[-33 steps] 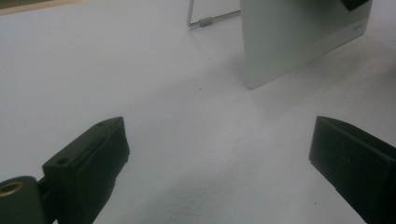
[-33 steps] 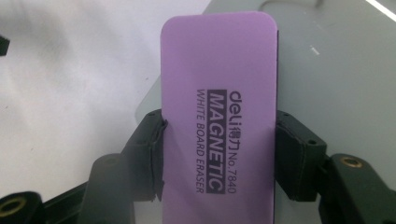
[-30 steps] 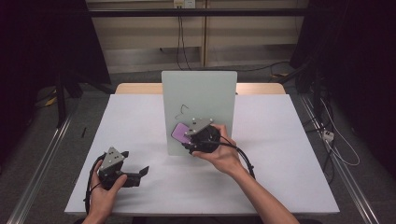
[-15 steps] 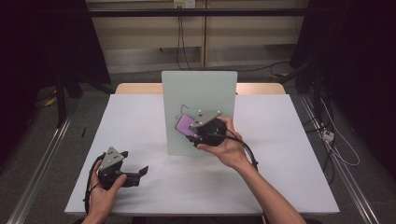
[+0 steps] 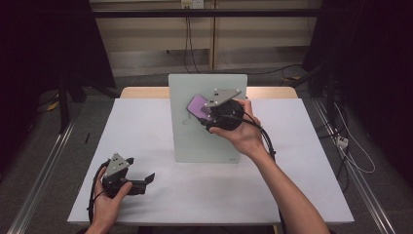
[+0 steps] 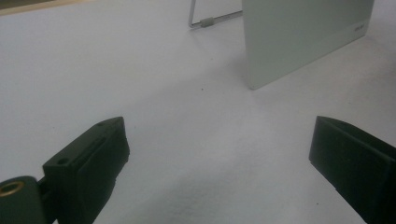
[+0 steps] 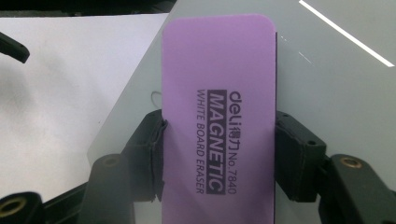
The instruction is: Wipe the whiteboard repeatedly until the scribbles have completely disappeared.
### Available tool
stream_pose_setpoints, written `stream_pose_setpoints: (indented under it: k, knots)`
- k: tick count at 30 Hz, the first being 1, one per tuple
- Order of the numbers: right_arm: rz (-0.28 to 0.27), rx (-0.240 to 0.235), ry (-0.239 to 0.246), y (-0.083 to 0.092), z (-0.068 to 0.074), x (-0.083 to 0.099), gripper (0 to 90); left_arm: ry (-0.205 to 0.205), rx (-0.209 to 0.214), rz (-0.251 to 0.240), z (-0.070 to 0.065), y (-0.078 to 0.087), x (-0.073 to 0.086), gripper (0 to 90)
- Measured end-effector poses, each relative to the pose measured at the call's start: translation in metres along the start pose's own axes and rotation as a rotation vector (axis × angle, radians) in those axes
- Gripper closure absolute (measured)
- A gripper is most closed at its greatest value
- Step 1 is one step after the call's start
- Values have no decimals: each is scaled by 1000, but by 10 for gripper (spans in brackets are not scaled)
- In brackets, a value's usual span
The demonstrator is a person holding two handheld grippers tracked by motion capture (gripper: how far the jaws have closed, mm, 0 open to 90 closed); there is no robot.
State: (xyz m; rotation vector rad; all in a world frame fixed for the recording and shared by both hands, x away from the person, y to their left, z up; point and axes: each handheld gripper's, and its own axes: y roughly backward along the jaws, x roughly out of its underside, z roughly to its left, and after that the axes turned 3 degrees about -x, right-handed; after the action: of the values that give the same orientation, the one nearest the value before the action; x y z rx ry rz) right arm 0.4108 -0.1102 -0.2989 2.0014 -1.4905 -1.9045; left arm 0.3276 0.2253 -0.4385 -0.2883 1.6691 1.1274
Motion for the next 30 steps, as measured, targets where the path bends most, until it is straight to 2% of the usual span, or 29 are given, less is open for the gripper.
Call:
stream_pose_setpoints:
  k: [3, 6, 13, 22, 26, 30]
  knots:
    - [2, 6, 11, -5, 5, -1, 416, 13, 6, 3, 0, 0, 1, 45]
    - [25, 4, 28, -12, 14, 1, 416, 9, 0, 0, 0, 0, 0, 45]
    - [60, -27, 48, -32, 36, 8, 417, 3, 2, -2, -1, 1, 0, 45]
    - [127, -114, 78, -57, 60, 24, 416, 4, 0, -3, 0, 2, 0, 45]
    - [143, -158, 71, -66, 69, 36, 417, 10, 2, -7, -1, 2, 1, 45]
    - [158, -182, 67, -72, 75, 45, 416, 7, 1, -6, -1, 2, 1, 45]
